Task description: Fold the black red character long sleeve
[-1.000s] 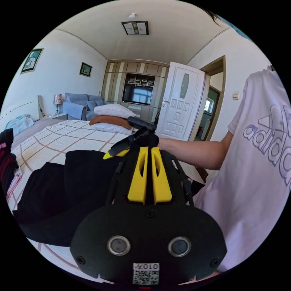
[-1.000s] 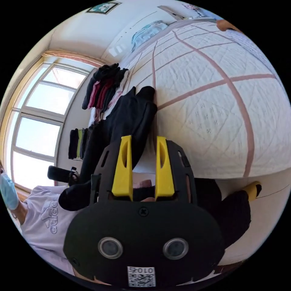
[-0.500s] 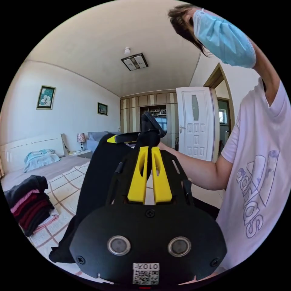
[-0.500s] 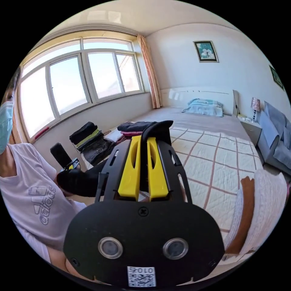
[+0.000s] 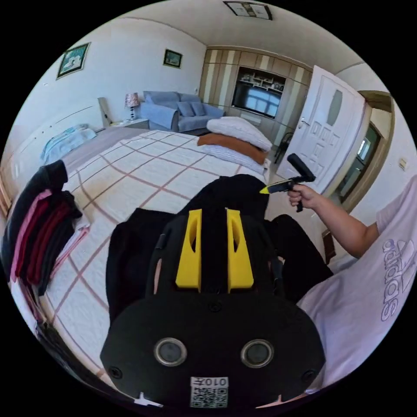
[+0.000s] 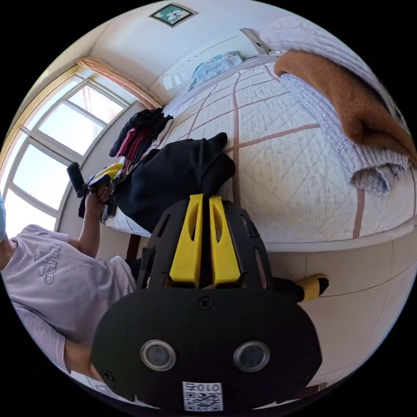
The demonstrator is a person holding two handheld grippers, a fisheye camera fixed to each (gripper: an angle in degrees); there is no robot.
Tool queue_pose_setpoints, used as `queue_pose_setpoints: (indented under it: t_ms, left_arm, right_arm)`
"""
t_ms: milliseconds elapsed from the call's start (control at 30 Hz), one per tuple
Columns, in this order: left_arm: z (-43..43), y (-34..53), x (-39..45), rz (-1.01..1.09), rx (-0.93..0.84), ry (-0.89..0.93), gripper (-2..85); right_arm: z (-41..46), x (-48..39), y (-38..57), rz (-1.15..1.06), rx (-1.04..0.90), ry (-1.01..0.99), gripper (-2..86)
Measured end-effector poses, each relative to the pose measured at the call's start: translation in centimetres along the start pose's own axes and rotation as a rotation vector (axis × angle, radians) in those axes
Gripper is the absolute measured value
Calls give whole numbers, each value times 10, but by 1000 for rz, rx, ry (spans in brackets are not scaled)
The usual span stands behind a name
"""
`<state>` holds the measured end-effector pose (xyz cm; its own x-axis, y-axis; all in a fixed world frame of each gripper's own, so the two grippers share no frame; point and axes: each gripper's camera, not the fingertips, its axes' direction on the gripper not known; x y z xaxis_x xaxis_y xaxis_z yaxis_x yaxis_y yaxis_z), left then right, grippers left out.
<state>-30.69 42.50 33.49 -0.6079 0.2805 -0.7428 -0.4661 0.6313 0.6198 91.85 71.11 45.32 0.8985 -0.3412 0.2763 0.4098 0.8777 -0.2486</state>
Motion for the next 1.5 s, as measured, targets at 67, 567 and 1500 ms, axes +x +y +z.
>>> queue_pose_setpoints:
  t_ms: [67,567,1500]
  left_arm:
    - [-4,-7,-42,-66,-45,-157,96]
    - [-4,-54,-121,-103,-122,-135,11]
    - [-67,118,-60,-356,-14,101,32]
  right_arm:
    - [-4,-8,-3,37,0,105,102]
    - [-54,-121,-87,-132,36,285,28]
    - [-11,-161,-5,-75,-173,343,29]
